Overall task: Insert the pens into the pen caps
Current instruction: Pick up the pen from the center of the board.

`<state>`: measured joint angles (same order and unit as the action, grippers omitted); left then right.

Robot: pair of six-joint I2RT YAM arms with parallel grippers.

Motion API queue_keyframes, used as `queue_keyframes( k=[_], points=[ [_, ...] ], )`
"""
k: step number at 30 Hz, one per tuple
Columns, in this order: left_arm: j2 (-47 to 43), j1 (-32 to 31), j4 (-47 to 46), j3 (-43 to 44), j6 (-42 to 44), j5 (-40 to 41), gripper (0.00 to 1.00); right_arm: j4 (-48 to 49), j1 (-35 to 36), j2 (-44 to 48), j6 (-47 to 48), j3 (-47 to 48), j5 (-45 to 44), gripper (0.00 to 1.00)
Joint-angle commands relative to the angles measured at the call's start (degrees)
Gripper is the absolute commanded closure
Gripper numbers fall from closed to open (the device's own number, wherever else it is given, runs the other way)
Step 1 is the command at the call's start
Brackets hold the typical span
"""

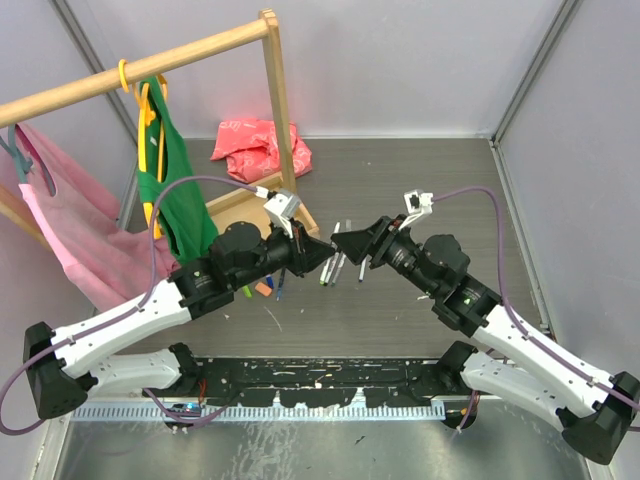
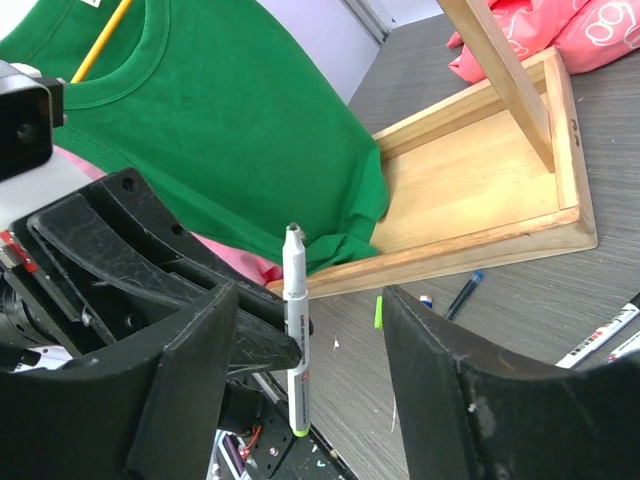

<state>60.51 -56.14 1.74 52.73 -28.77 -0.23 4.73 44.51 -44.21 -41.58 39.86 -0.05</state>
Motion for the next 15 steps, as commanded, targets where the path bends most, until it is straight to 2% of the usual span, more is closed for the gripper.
queue_keyframes(
  k=[1,15],
  points=[
    [-0.74,-0.13,-5.03,2.99,1.53,-1.79,1.00,4.02,-0.13,-0.54,-1.73,2.81,1.64,0.38],
    [-0.30,-0.15,-5.50,2.69,1.44,-3.66,1.00,7.13,-0.13,-3.74,-4.83,1.72,3.97,0.61]
  ],
)
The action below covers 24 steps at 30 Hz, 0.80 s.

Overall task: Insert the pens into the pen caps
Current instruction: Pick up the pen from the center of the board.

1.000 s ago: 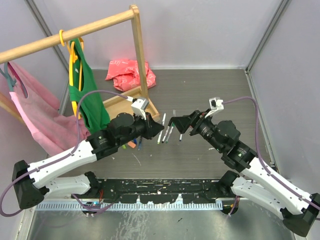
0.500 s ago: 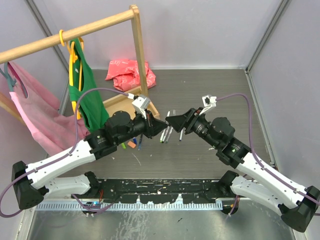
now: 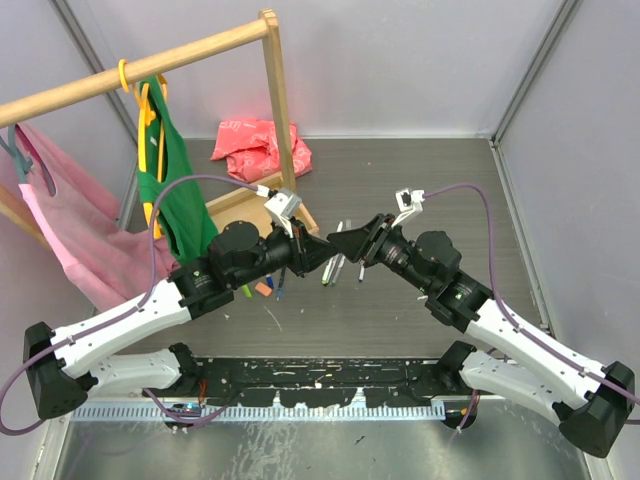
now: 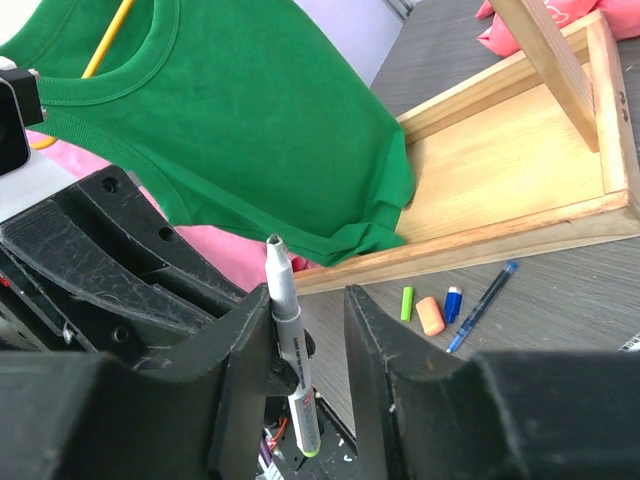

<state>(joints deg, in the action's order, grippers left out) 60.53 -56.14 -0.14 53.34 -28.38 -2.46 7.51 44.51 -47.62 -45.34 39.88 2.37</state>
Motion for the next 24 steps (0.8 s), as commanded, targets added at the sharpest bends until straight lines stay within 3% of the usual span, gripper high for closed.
queue_keyframes(
  k=[1,12,15,20,24],
  points=[
    [-0.33,-0.18,-3.63,2.00,1.05,-1.27,1.00,4.49,-0.13,-0.49,-1.19,1.69,1.77,0.63],
    [0.18,-0.12,-3.69,1.85,0.71,1.35,1.00,4.92,-0.08,-0.79,-1.28,1.52,2.90,0.95],
    [0.21,-0.18,-3.34,1.83,0.37,2.30,0.87,4.90,-0.12,-0.44,-1.20,1.35,2.66,1.00],
    [-0.11,-0.13,-1.43,1.64,0.11,4.35,0.69,3.21,-0.07,1.10,-0.39,1.26,-0.11,1.00],
    [-1.37,-0.12,1.00,0.80,0.04,7.31,0.60,-1.15,-0.10,2.52,0.97,1.76,-4.69,1.00]
  ],
)
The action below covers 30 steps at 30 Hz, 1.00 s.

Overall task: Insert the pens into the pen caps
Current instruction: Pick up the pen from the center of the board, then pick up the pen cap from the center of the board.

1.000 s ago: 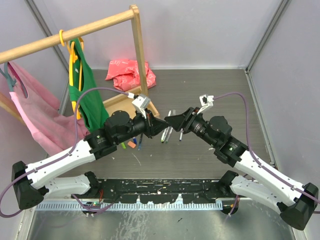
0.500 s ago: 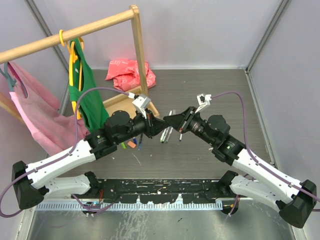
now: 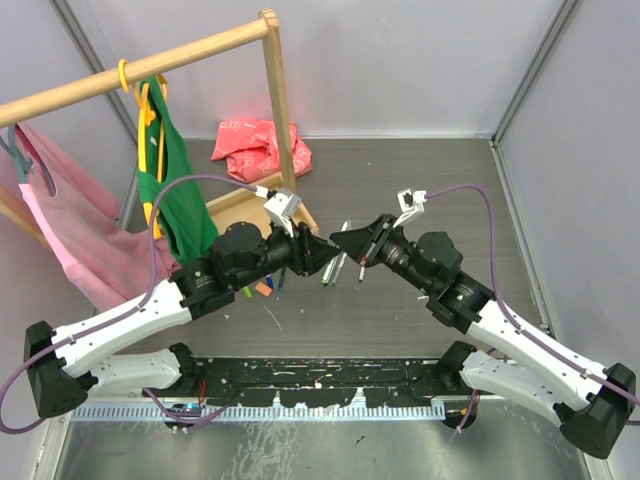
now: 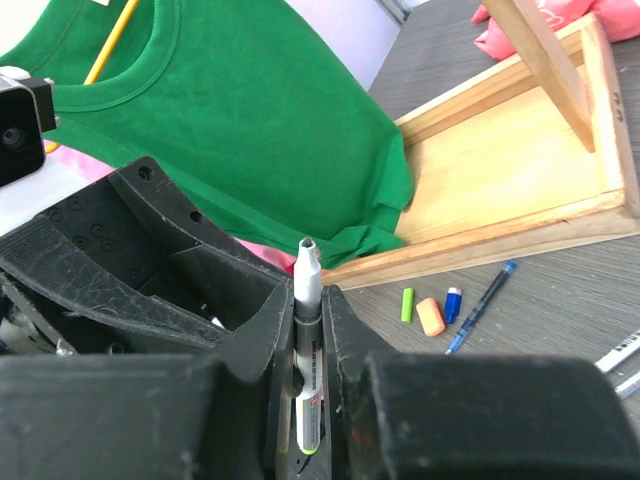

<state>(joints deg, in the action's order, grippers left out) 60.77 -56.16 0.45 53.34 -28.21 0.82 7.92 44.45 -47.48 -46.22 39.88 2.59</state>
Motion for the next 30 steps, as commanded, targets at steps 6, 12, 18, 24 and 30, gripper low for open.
queue_keyframes(
  k=[6,12,18,24,30],
  points=[
    [-3.81,-0.15,6.70,-0.19,0.25,11.94,0.53,-6.33,-0.04,4.31,2.95,1.63,-10.72,1.00],
    [-6.41,-0.11,15.45,-1.23,-1.45,22.29,0.52,-9.11,-0.04,5.62,3.55,0.95,-13.90,1.00],
    [-8.15,-0.08,27.51,-1.60,-9.90,34.18,0.51,-9.49,-0.03,5.65,3.33,0.22,-14.45,1.00],
    [-6.77,0.02,40.68,-1.64,-22.09,42.54,0.51,-9.66,-0.06,5.65,3.07,-0.35,-14.58,1.00],
    [-2.13,2.04,48.53,-2.10,-30.00,42.89,0.53,-9.94,-0.04,5.43,2.56,-0.73,-14.60,1.00]
  ],
)
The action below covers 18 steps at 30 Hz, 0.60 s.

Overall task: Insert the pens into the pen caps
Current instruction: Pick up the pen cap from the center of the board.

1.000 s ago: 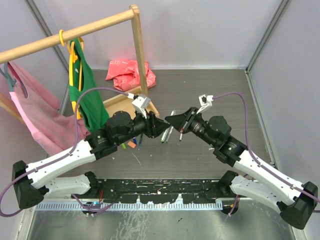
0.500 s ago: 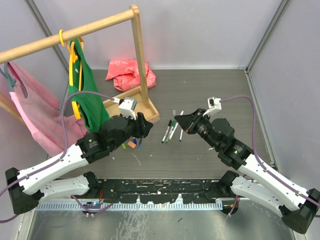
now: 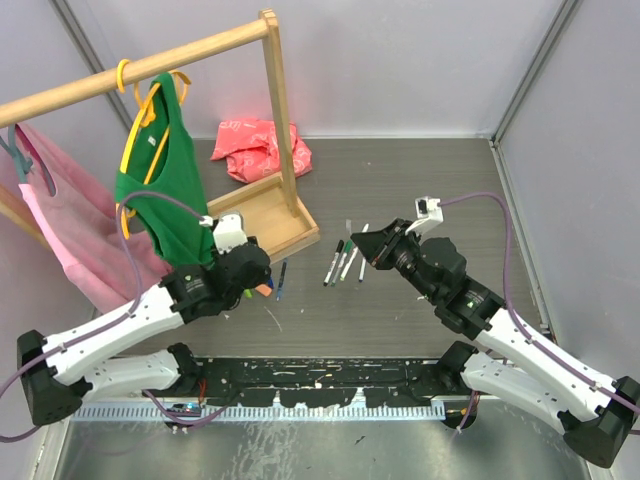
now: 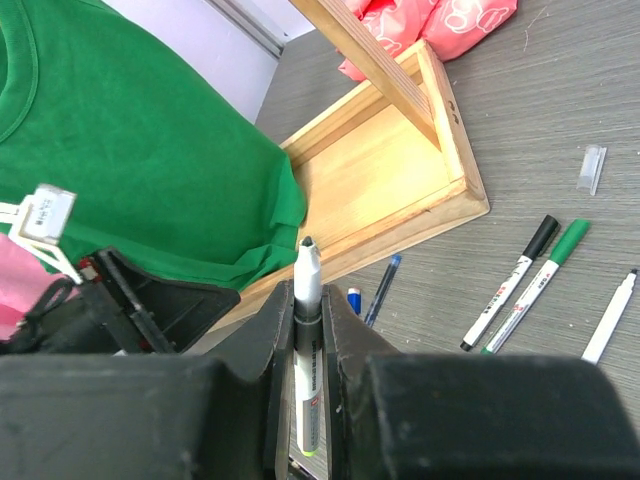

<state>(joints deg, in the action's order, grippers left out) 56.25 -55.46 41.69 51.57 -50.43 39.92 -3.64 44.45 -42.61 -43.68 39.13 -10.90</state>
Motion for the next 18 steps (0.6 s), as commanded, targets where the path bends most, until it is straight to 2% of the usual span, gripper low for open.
queue_keyframes(
  k=[1,9,18],
  points=[
    [3.04,1.65,7.68,-0.53,-8.26,3.56,0.54,1.62,-0.06,0.47,0.05,-0.01,-1.13,1.00],
    [4.77,5.20,5.83,-4.60,-9.25,0.20,0.54,1.18,-0.06,0.33,0.05,-0.15,-1.13,1.00],
    [7.37,9.23,-0.93,-7.72,-7.46,-4.63,0.54,0.83,-0.06,0.43,-0.25,-0.61,-0.90,1.00]
  ],
)
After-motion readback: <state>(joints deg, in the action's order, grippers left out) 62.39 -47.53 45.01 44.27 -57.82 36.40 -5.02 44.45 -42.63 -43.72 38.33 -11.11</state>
